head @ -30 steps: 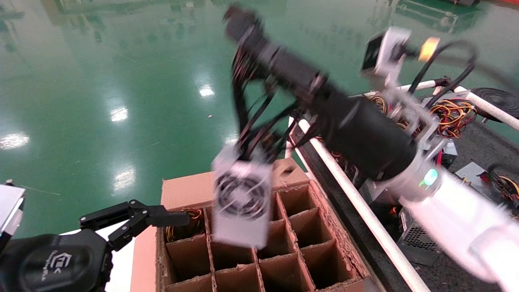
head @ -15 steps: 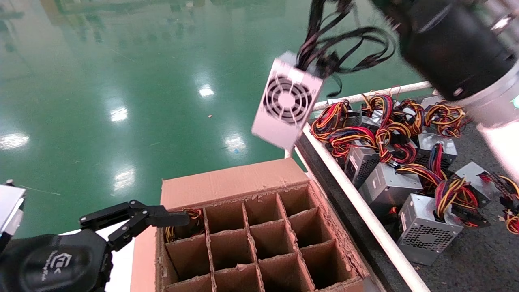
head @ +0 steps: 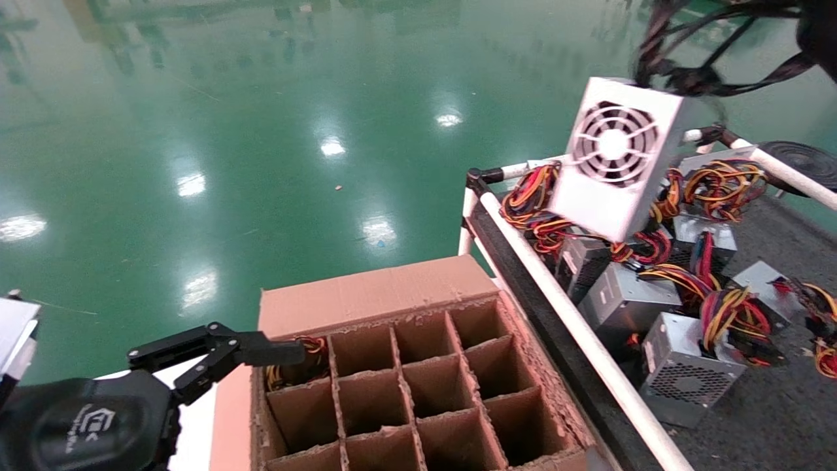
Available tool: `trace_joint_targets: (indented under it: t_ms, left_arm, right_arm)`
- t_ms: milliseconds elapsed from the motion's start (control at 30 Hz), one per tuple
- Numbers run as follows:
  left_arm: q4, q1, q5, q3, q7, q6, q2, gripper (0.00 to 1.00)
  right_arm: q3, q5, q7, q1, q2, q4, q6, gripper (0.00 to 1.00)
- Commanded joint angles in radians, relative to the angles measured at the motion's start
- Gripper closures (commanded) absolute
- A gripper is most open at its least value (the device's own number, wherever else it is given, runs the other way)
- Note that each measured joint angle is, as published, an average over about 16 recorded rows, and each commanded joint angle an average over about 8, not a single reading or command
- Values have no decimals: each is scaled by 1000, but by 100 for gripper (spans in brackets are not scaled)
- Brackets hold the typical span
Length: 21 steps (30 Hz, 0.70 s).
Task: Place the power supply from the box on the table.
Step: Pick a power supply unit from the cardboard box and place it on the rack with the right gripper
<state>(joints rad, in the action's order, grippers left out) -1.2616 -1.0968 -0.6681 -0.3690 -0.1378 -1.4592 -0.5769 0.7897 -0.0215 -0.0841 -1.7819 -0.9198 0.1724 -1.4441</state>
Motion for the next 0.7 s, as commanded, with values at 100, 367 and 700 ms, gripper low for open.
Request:
trace_joint_targets:
  t_ms: [100, 367, 700]
  left_arm:
    - [0, 0, 0, 0, 0, 0, 0, 0]
    - [0, 0, 0, 0, 0, 0, 0, 0]
    - [0, 0, 0, 0, 0, 0, 0, 0]
  right_arm:
    - [3, -13, 27, -33, 36, -65, 0, 100]
    - [22, -44, 100, -102, 91, -179, 154, 100]
    - [49, -81, 172, -158, 149, -211, 298, 100]
